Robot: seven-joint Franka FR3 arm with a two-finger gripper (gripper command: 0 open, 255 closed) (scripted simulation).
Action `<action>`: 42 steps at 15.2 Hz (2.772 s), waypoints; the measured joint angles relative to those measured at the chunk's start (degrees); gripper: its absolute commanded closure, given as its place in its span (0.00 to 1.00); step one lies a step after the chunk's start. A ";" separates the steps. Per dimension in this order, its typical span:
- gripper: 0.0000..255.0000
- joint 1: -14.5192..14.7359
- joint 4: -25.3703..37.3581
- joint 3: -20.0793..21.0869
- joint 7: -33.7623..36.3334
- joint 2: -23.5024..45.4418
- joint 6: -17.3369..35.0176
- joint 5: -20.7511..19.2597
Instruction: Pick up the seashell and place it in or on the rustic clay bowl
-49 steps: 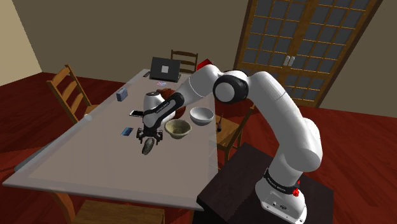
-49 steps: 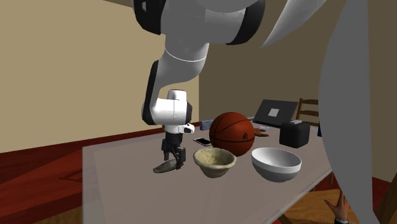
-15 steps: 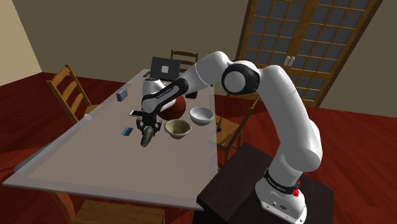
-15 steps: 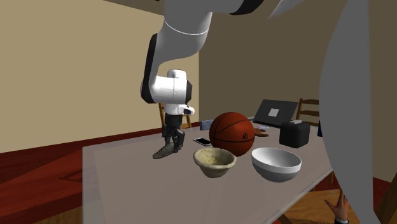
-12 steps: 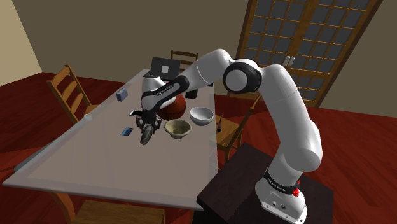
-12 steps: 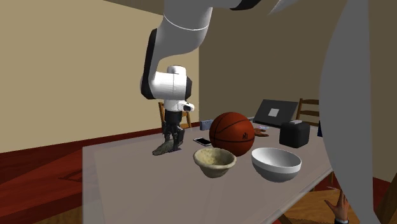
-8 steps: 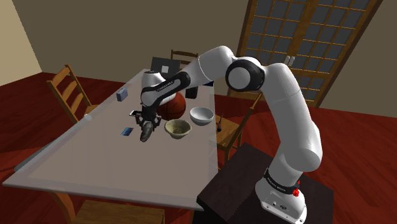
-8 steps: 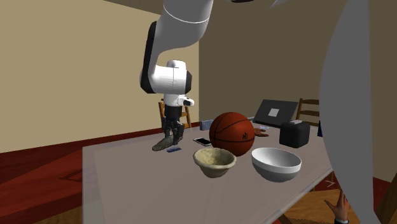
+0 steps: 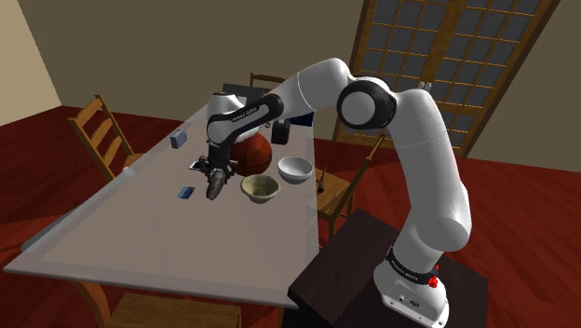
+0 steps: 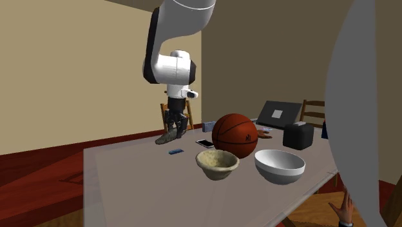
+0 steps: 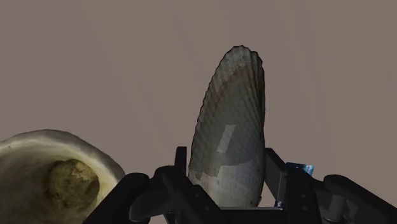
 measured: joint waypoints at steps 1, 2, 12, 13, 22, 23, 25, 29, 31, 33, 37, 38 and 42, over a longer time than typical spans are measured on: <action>1.00 -0.61 -1.03 -0.05 -0.69 -0.79 0.17 0.16; 1.00 -1.31 -2.74 -0.09 -1.48 -1.87 0.75 0.38; 1.00 -10.91 -14.89 -1.57 -13.74 -10.28 3.45 3.00; 1.00 -11.99 -15.64 -1.81 -15.22 -10.84 3.50 3.29; 1.00 -14.62 -18.83 -2.42 -19.37 -9.56 7.62 4.12; 1.00 -14.57 -18.78 -2.41 -19.38 -8.88 8.25 4.13; 1.00 -14.65 -18.81 -2.41 -19.62 -7.84 9.30 4.19; 1.00 -14.55 -18.98 -2.36 -19.77 -5.65 11.71 4.27; 1.00 -14.63 -18.94 -2.36 -19.93 -5.04 12.26 4.30; 1.00 -14.62 -18.86 -2.36 -19.94 -4.82 12.42 4.31; 0.00 -14.62 -18.80 -2.37 -19.95 -4.73 12.46 4.30; 0.00 -14.62 -18.80 -2.36 -19.95 -4.71 12.46 4.31; 0.00 -14.61 -18.81 -2.35 -19.95 -4.70 12.47 4.31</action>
